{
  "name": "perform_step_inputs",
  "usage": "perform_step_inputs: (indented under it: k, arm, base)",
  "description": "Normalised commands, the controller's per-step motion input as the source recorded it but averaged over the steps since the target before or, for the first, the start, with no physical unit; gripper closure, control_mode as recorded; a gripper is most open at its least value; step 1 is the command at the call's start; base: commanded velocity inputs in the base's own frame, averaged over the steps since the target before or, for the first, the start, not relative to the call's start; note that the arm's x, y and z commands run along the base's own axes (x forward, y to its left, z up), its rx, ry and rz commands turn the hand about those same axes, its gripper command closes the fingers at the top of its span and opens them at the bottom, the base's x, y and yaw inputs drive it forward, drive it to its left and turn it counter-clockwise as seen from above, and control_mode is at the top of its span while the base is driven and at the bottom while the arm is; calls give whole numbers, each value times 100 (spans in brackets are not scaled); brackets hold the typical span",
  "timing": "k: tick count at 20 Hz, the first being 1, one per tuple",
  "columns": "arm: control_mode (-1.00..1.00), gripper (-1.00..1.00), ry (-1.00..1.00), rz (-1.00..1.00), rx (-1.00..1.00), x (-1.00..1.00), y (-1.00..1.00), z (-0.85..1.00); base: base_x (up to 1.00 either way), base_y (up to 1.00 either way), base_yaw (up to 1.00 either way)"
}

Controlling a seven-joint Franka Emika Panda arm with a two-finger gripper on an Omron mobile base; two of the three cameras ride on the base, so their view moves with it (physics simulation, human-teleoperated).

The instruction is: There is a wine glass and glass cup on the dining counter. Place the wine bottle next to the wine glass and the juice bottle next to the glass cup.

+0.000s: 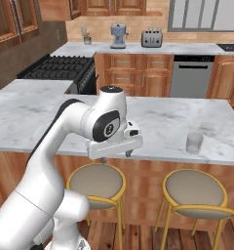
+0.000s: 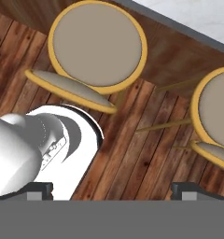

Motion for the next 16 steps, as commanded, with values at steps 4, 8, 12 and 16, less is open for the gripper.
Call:
perform_step_inputs:
  k: [4,8,12,16]
  arm:
    - [100,-100,0,0,0,0,0,0]
    - [100,-100,0,0,0,0,0,0]
    - [100,-100,0,0,0,0,0,0]
    - [100,-100,0,0,0,0,0,0]
  base:
    - [-29,0,-8]
    - [-36,-19,-22]
    - [-11,-42,-31]
    - [0,-63,-23]
